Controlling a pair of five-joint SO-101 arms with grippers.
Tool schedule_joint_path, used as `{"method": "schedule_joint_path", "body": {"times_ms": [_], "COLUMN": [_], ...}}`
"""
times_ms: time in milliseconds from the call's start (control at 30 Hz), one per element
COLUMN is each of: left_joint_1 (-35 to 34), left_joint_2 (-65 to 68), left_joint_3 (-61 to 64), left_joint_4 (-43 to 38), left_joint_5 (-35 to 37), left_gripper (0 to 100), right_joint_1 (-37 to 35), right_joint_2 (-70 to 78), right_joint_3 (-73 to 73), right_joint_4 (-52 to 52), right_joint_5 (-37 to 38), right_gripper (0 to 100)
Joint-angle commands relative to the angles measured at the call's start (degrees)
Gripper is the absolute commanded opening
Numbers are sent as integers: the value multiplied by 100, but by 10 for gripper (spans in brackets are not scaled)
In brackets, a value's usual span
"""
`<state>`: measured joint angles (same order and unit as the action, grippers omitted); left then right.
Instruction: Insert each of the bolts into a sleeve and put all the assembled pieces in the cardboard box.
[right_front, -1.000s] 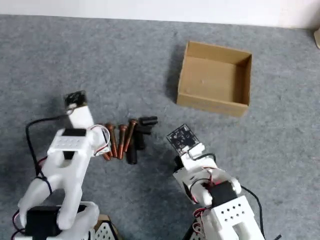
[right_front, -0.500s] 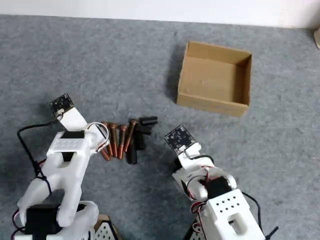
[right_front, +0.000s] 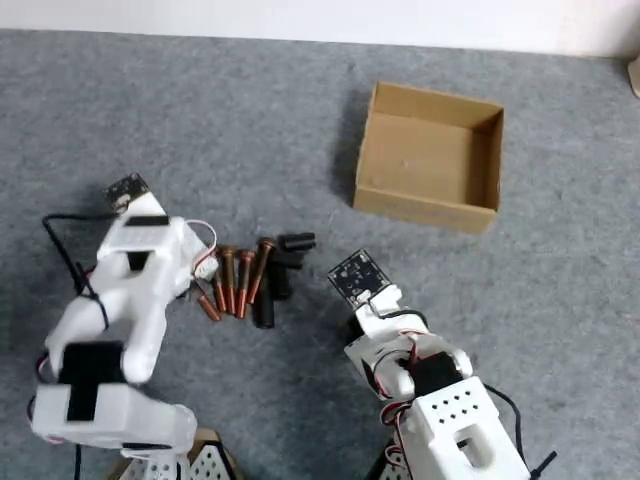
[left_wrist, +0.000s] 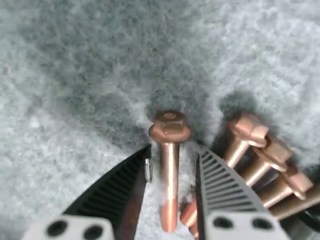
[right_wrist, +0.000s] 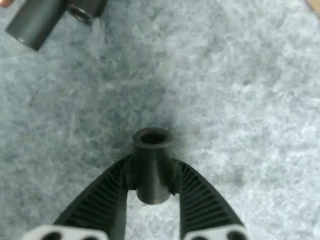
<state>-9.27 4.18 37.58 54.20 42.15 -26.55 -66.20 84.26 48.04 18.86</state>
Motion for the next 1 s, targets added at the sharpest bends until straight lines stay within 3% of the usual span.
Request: {"method": "schedule_joint_path", "body": {"times_ms": [0, 100, 300, 500, 633, 900, 967], "left_joint_1": [-84, -84, -84, 31, 303, 1323, 1516], "left_joint_2": [426, 435, 286, -312, -1156, -3785, -4611], "left_joint_3": [-400, -541, -593, -224, 4, 365, 400], "left_joint_4": [501, 756, 1108, 985, 993, 1020, 1037], "left_joint_5": [35, 9, -9, -932, -1679, -1837, -2242], "left_gripper": [130, 0, 5, 4, 4, 4, 4], "right_joint_1": [66, 66, 66, 66, 66, 66, 66], "right_joint_2": [13, 13, 13, 13, 13, 4, 4], "right_joint_3": [-40, -40, -40, -31, 4, 101, 92], "right_joint_4": [-119, -119, -119, -119, -198, -321, -321], "right_joint_5": [88, 88, 88, 88, 88, 62, 53], "right_gripper": [5, 5, 5, 5, 5, 5, 5]}}
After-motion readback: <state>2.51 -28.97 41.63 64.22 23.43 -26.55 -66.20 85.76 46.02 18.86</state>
